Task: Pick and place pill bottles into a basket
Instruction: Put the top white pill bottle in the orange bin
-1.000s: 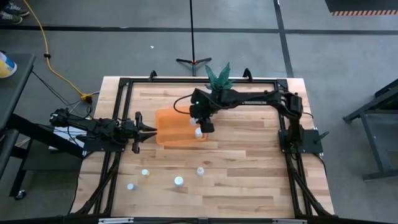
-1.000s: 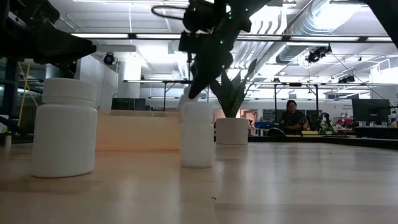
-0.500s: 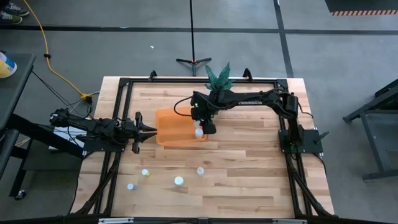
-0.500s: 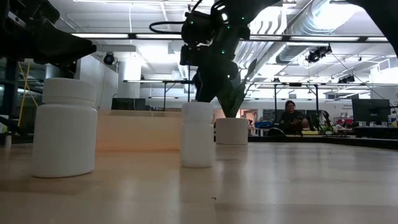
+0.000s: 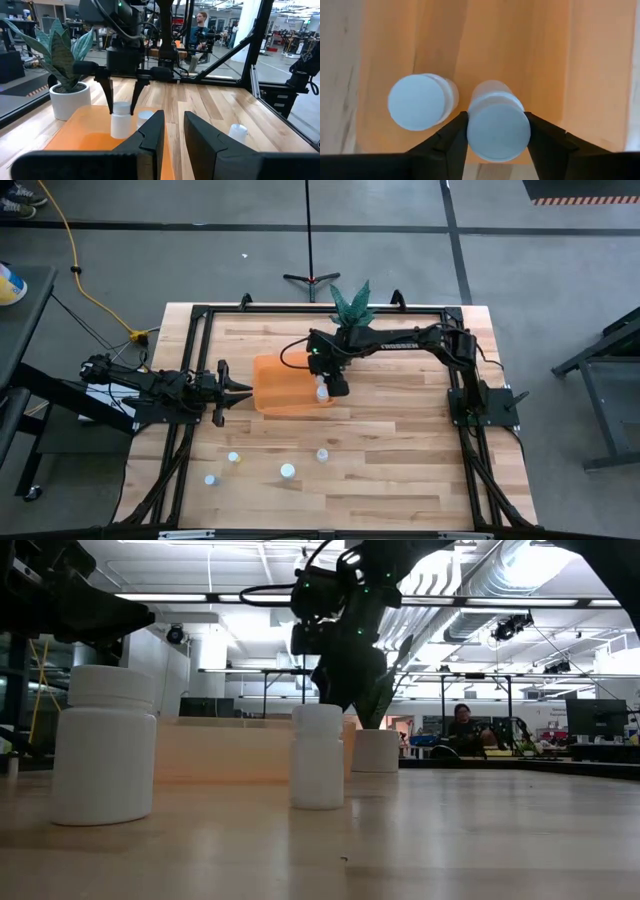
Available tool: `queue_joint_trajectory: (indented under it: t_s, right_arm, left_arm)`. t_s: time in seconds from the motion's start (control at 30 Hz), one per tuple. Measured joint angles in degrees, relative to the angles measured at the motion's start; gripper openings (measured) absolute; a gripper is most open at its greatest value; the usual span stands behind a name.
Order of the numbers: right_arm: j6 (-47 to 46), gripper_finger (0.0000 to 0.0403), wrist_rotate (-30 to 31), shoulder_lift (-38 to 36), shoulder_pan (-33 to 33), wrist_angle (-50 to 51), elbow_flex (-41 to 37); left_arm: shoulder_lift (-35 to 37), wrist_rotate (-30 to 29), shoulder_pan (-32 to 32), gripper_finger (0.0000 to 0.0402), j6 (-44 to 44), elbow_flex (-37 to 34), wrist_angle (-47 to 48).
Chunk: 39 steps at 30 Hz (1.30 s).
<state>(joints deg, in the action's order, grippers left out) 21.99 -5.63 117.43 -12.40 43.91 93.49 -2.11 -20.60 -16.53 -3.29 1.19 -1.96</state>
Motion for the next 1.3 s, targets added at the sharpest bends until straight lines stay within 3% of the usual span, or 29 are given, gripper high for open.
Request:
queue_joint_trajectory:
  t_s: [1.3]
  right_arm:
    - [-2.59, 0.0182, 2.57, 0.01, 0.02, -1.32, 0.00]
  left_arm:
    - [0.00, -0.07, 0.01, 0.0108, 0.02, 0.00, 0.02]
